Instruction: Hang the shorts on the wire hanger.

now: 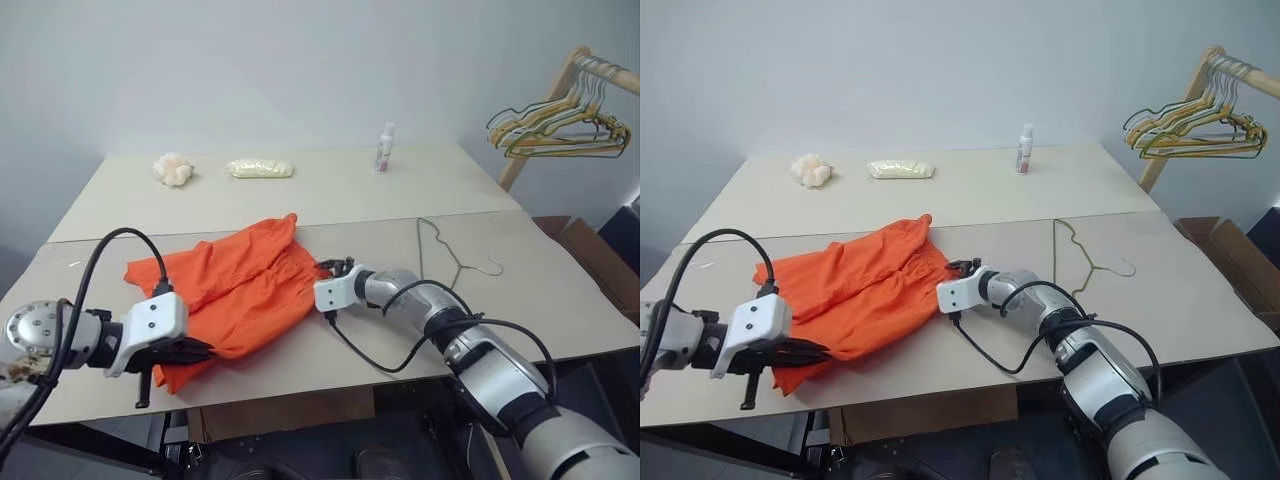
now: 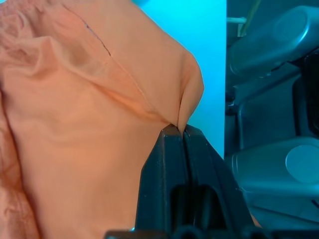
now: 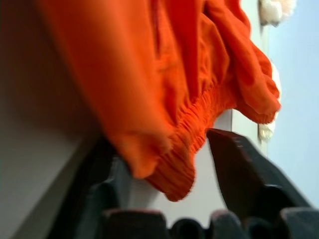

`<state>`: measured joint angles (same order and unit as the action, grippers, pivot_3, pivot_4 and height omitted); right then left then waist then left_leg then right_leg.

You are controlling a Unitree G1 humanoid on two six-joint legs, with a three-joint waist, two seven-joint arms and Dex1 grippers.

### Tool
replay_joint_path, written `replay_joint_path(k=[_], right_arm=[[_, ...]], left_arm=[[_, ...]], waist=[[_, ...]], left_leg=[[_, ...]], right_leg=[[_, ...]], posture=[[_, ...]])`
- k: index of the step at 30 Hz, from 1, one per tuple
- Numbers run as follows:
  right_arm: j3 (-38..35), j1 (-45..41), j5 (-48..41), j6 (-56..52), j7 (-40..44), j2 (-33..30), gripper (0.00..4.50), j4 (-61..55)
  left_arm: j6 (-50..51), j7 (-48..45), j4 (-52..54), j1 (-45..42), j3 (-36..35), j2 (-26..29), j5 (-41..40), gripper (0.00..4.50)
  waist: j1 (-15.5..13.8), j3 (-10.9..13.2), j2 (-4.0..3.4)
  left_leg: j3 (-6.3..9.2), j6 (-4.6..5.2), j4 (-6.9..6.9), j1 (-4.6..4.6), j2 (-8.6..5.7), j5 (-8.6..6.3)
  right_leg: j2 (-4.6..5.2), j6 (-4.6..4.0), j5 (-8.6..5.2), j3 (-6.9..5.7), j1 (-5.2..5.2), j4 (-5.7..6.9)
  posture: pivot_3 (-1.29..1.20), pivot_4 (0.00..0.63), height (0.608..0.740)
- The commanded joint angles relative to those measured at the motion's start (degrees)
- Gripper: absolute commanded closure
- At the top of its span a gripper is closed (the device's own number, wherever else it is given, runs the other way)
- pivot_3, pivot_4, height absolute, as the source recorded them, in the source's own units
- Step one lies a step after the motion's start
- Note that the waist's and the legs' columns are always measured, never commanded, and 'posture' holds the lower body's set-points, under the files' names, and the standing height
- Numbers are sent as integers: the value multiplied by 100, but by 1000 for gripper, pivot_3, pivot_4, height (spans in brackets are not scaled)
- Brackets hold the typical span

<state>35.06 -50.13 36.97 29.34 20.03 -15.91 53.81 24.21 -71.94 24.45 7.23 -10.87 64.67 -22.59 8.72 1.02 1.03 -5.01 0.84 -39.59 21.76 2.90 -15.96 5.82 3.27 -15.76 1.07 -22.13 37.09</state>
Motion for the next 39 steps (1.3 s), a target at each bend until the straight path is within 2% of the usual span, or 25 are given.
replay_joint_path(k=[1,4,5,11,15,18,22,24,27,32,35,39], right_arm=[[-39,-143,7,235,-43,-116,3164,100],[-71,-117,-3,387,-30,-279,4231,135],[-91,-98,-19,438,-22,-346,4399,130],[-448,277,-440,675,436,-1156,4399,-571],[-854,1059,-1122,509,1479,-2211,4399,-2323],[-1209,1978,-2232,-12,2592,-3063,4399,-4055],[-1580,2928,-3384,-468,3487,-3936,4399,-5598],[-1743,3213,-3754,-709,3730,-4175,4399,-6074],[-1955,3365,-3955,-1043,3716,-4148,4399,-6412],[-2063,2758,-3875,-1400,3587,-3653,4399,-5856],[-2230,1846,-3455,-1807,2681,-2875,4399,-5040],[-2347,-118,-2472,-2149,545,-1729,4399,-2808]], left_arm=[[10,-1,193,31,-224,34,-89,4500],[-58,-41,193,3,-146,36,-61,4500],[-117,-66,178,-28,-93,37,-35,4500],[-597,-236,-115,-365,435,97,309,4500],[-1272,-467,-608,-708,859,151,721,4500],[-1946,-582,-1034,-1077,1254,107,1113,4500],[-2409,-874,-1369,-1402,1537,91,1175,4500],[-2497,-1016,-1466,-1492,1580,122,1118,4500],[-2642,-1355,-1551,-1546,1610,226,1008,4500],[-2190,-903,-1703,-2105,1536,-271,893,4500],[-1485,586,-2417,-3327,1468,-1171,1381,4500],[-1567,3263,-5030,-5929,1561,-2278,2702,4500]], waist=[[-5,1,-1],[-18,1,-1],[-18,1,-1],[-31,2,-3],[-90,6,-9],[-143,6,-10],[-159,6,-10],[-129,6,-9],[-75,6,-9],[-67,6,-7],[-95,8,-3],[-80,6,3]], left_leg=[[0,0,0,0,0,0],[1,0,0,2,0,0],[2,-1,0,2,-1,0],[3,0,0,5,-1,-1],[6,4,-1,19,-4,-3],[5,8,-3,22,-3,-5],[-4,12,-4,16,-1,-7],[-9,13,-6,12,2,-9],[-13,13,-5,6,9,-9],[-13,13,-10,8,6,-9],[-7,14,-18,12,3,-8],[14,4,-25,27,-4,0]], right_leg=[[0,0,0,0,0,0],[1,0,0,-1,0,-1],[1,0,0,-1,0,-1],[2,0,0,-4,0,-4],[6,0,0,-10,-5,-10],[5,1,-1,-11,-5,-12],[5,1,-1,-9,-1,-14],[4,1,-1,-7,-2,-12],[-4,-1,-2,-2,-2,-9],[-4,-1,-2,-3,0,-9],[-5,-1,-2,-7,2,-5],[-6,0,5,-17,-4,-1]], posture=[[-35,0,740],[-38,0,740],[-37,0,740],[-65,0,740],[-88,0,740],[-126,0,740],[-145,0,740],[-158,0,740],[-159,0,740],[-153,0,740],[-140,0,740],[-124,0,740]])
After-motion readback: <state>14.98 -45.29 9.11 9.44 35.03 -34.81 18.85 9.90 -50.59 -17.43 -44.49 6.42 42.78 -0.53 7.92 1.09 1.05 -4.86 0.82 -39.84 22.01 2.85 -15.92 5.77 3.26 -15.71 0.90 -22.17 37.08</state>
